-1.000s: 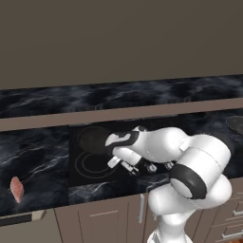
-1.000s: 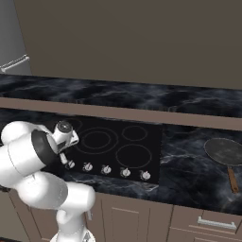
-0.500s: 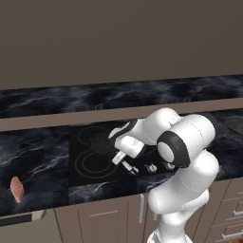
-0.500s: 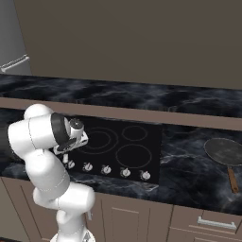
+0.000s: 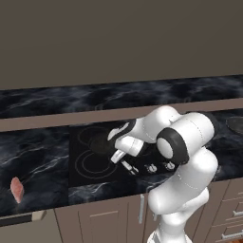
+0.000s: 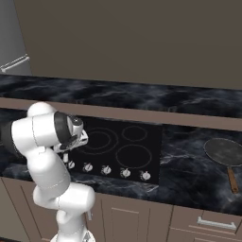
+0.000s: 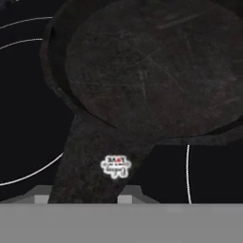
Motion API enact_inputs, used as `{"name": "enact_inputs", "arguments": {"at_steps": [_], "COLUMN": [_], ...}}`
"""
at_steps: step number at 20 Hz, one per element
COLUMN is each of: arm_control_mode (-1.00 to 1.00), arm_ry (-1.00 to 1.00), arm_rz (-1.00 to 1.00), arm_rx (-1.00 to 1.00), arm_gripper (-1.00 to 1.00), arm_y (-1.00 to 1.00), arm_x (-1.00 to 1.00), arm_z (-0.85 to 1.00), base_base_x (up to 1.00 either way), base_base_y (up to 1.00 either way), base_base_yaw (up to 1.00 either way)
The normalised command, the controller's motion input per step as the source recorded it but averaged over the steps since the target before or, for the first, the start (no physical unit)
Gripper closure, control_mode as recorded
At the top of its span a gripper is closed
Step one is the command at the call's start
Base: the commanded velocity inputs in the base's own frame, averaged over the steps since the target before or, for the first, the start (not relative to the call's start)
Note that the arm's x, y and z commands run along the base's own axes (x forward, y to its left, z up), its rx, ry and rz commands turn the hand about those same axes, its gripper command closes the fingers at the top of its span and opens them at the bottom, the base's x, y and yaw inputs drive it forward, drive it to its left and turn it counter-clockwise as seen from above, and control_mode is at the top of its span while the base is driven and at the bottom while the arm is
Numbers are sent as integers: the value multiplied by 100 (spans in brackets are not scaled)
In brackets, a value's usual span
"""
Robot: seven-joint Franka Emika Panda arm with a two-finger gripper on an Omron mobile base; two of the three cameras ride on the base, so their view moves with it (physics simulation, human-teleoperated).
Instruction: Place both pans onto different burners. Then place the lemon and the steak on different pans.
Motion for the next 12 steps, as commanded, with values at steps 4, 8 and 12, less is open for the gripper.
{"name": "enact_inputs", "arguments": {"at_steps": [4,8,12], "arm_control_mode": [-100,-100,-100], "arm_ry": [1,0,0], "arm_rz": [0,0,0], "arm_rx": [0,0,0], "arm_gripper": [100,100,100], "arm_y": [1,2,1], "arm_x": [85,70,70], "arm_z": [23,45,11], "base_base_x": [0,0,0], "base_base_y": [0,0,0], "base_base_yaw": [0,0,0]}}
